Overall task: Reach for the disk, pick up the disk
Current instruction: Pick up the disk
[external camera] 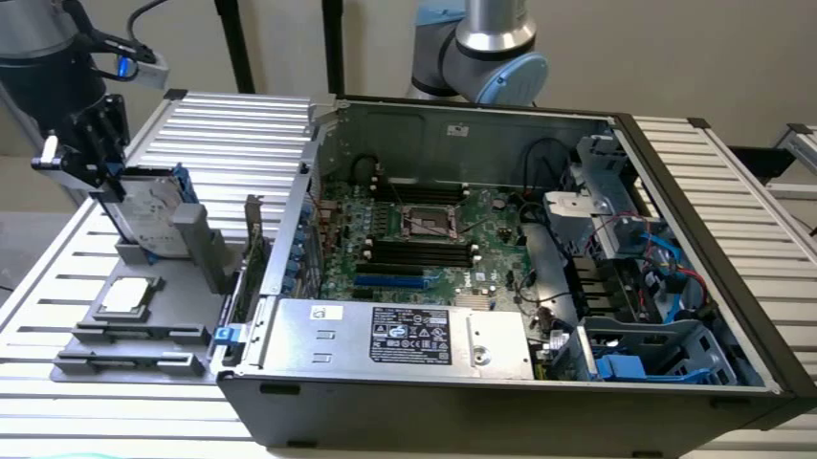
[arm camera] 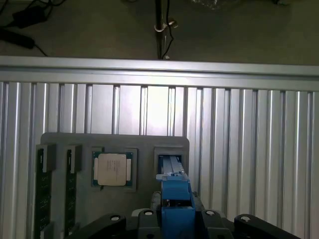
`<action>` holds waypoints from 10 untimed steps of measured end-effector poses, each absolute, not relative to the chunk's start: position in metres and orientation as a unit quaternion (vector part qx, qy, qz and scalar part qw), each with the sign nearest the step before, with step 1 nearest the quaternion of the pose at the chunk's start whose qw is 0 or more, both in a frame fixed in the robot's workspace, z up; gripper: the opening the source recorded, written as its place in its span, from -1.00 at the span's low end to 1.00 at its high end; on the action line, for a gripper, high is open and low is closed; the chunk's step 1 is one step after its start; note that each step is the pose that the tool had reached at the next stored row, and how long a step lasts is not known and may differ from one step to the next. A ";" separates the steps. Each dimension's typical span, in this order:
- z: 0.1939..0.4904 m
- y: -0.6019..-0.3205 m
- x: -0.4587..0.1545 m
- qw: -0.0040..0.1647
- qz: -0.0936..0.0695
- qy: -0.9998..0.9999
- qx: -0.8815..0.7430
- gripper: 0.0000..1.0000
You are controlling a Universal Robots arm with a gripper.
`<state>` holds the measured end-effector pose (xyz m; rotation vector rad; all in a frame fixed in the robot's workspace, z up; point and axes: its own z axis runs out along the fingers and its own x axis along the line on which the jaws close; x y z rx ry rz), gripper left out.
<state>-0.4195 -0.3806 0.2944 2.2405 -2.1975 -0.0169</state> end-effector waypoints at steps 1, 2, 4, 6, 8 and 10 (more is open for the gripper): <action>0.295 -0.381 -0.419 0.002 -0.005 -0.700 0.714 -0.35; 0.297 -0.381 -0.419 0.002 -0.005 -0.700 0.714 -0.35; 0.300 -0.381 -0.419 0.002 -0.005 -0.700 0.714 -0.35; 0.305 -0.381 -0.418 0.002 -0.005 -0.700 0.714 -0.35; 0.311 -0.381 -0.417 0.002 -0.005 -0.700 0.714 -0.35; 0.319 -0.381 -0.417 0.002 -0.005 -0.700 0.714 -0.35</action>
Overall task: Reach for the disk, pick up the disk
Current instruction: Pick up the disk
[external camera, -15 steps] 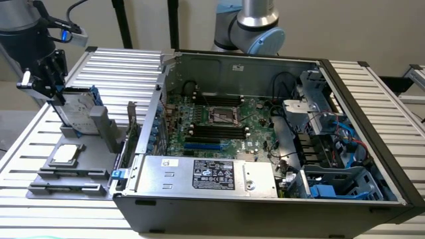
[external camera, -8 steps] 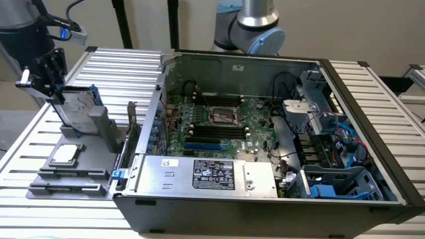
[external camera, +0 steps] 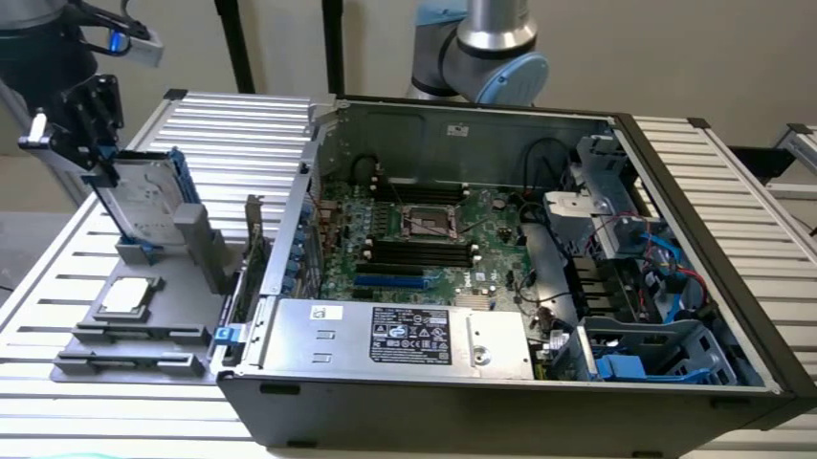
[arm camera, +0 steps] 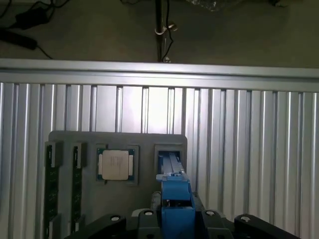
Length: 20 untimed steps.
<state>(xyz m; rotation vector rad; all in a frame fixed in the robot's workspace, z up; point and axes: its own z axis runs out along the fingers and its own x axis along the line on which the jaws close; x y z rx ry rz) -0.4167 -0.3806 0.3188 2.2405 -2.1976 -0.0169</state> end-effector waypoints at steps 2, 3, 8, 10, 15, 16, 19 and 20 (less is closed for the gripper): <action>0.328 -0.381 -0.416 0.001 -0.005 -0.700 0.714 -0.35; 0.332 -0.381 -0.416 0.002 -0.005 -0.700 0.714 -0.35; 0.355 -0.381 -0.414 0.002 -0.005 -0.700 0.714 -0.35; 0.364 -0.381 -0.414 0.002 -0.005 -0.700 0.714 -0.35; 0.387 -0.381 -0.409 0.002 -0.005 -0.700 0.714 -0.35; 0.391 -0.381 -0.408 0.002 -0.005 -0.700 0.714 -0.35; 0.405 -0.383 -0.401 0.001 -0.006 -0.700 0.715 -0.35; 0.410 -0.384 -0.399 0.001 -0.006 -0.699 0.715 -0.35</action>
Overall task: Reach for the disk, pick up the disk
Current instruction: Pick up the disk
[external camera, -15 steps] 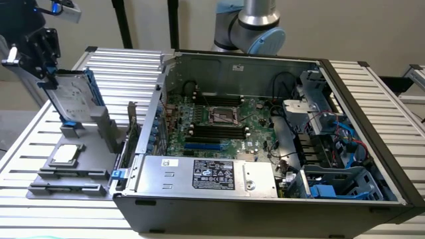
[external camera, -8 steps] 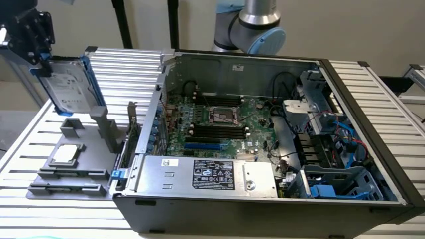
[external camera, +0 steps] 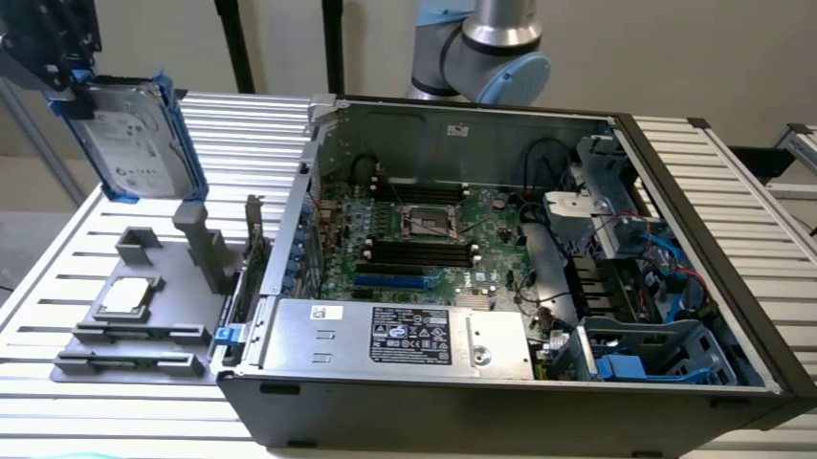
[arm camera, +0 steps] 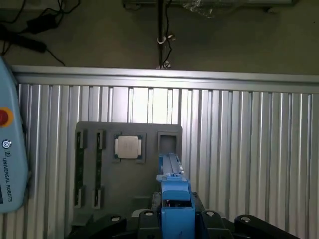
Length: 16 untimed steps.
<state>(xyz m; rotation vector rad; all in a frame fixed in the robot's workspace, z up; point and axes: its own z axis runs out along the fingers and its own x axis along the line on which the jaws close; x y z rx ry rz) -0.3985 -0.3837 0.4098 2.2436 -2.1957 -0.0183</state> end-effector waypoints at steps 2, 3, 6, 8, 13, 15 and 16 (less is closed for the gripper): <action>0.419 -0.385 -0.393 0.001 -0.006 -0.699 0.715 -0.35; 0.423 -0.386 -0.391 0.001 -0.006 -0.699 0.715 -0.35; 0.437 -0.389 -0.382 0.000 -0.007 -0.699 0.715 -0.35; 0.446 -0.391 -0.376 0.000 -0.007 -0.699 0.715 -0.35; 0.469 -0.398 -0.356 0.000 -0.007 -0.699 0.715 -0.35; 0.476 -0.401 -0.347 -0.001 -0.008 -0.699 0.715 -0.35; 0.480 -0.402 -0.342 -0.001 -0.008 -0.699 0.715 -0.35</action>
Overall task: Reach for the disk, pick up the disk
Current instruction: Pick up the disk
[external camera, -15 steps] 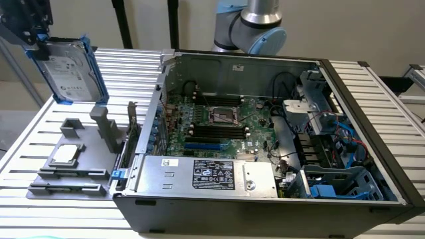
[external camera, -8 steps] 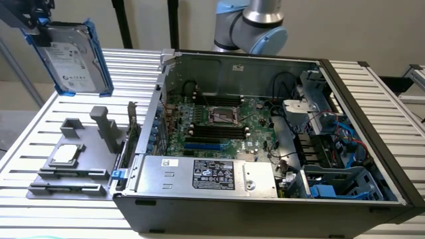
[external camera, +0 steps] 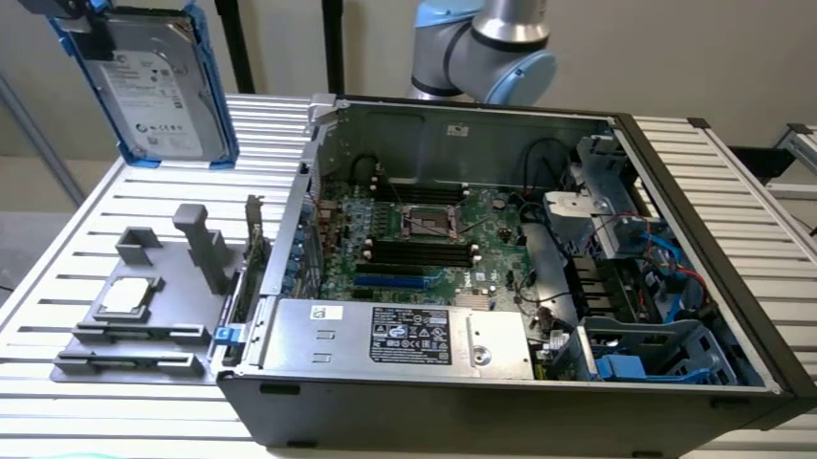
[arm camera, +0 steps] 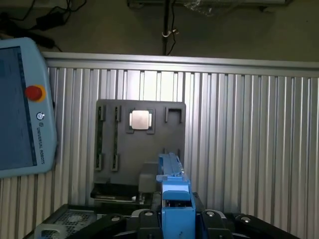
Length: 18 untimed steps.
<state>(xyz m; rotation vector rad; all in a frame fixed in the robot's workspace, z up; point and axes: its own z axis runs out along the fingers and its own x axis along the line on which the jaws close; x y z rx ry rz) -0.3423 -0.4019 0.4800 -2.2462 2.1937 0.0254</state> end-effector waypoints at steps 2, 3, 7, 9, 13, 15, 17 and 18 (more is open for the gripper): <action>0.487 -0.404 -0.333 0.002 0.009 0.699 -0.715 -0.35; 0.490 -0.406 -0.329 0.002 0.009 0.699 -0.715 -0.35; 0.500 -0.411 -0.310 0.003 0.011 0.699 -0.715 -0.35; 0.502 -0.414 -0.301 0.004 0.011 0.699 -0.715 -0.35; 0.505 -0.419 -0.284 0.006 0.013 0.699 -0.715 -0.35; 0.505 -0.422 -0.275 0.007 0.014 0.699 -0.715 -0.35; 0.506 -0.424 -0.267 0.008 0.015 0.699 -0.715 -0.35; 0.506 -0.425 -0.262 0.008 0.015 0.699 -0.715 -0.35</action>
